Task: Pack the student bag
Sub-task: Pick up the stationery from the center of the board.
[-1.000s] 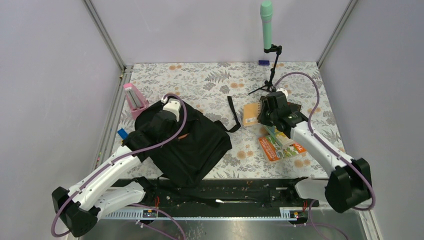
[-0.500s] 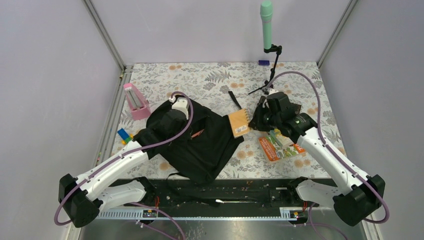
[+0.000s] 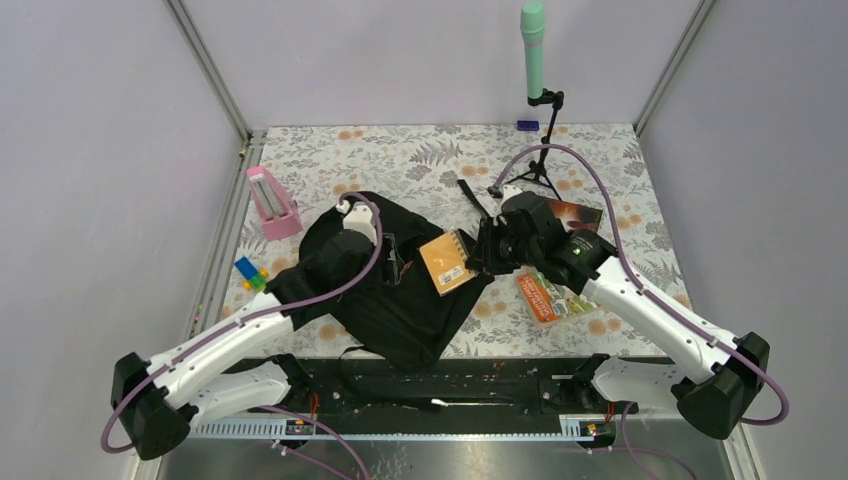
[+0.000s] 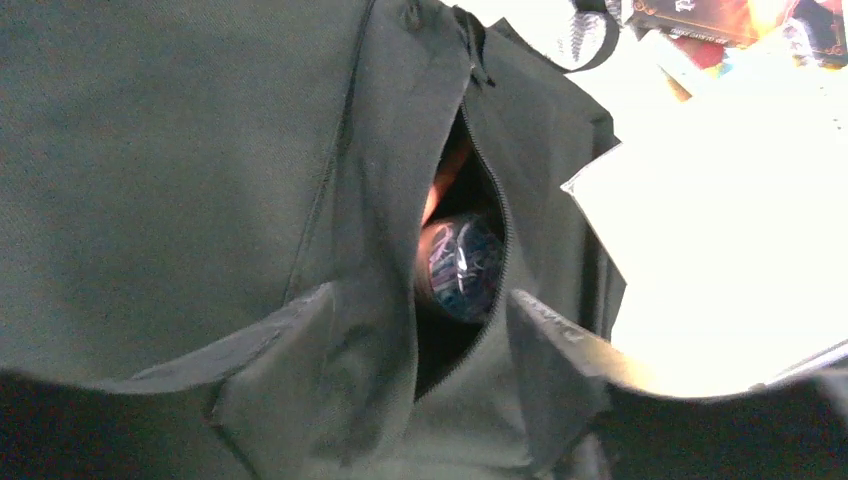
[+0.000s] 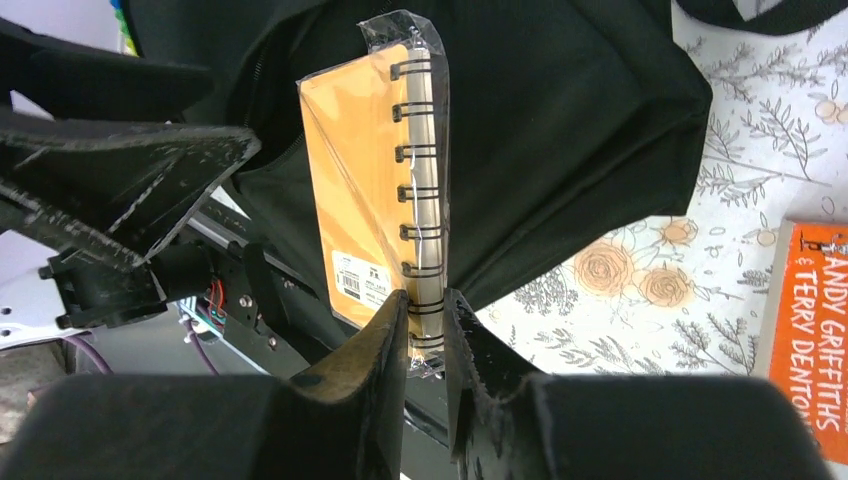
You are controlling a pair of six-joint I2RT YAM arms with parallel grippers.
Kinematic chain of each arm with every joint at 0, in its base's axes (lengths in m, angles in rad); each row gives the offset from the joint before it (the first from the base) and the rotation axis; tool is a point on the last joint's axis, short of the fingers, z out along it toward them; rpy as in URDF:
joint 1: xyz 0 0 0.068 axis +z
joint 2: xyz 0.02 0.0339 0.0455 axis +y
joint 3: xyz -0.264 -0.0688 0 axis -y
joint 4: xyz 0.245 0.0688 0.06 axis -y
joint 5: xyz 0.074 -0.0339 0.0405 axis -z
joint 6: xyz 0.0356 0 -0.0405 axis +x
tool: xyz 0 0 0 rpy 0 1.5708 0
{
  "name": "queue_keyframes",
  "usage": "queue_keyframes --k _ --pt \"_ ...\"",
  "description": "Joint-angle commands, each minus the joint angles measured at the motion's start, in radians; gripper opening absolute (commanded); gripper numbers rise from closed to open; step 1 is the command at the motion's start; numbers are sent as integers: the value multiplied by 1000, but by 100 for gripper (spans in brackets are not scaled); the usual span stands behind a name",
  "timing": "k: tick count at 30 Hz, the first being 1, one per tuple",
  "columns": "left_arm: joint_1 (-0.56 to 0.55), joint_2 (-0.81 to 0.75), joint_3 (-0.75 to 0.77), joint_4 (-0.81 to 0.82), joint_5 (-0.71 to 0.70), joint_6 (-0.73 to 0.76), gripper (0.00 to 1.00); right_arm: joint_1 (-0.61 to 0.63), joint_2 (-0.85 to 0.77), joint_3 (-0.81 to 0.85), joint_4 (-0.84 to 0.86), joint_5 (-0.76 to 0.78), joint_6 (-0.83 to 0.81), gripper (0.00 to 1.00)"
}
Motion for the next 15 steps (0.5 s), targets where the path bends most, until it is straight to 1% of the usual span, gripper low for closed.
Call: queue_keyframes --k 1,3,5,9,13,15 --pt "-4 -143 10 45 -32 -7 73 9 -82 -21 120 15 -1 0" --pt "-4 -200 16 40 -32 -18 84 8 -113 -50 167 22 5 0" --pt "-4 -235 28 39 0 -35 89 11 -140 -76 221 26 17 0" --pt "-3 -249 42 81 139 -114 91 30 -183 -139 374 30 53 0" --pt "-4 -255 -7 256 309 -229 93 53 -211 -191 527 35 102 0" --pt "-4 -257 -38 367 361 -279 93 66 -219 -205 592 36 118 0"
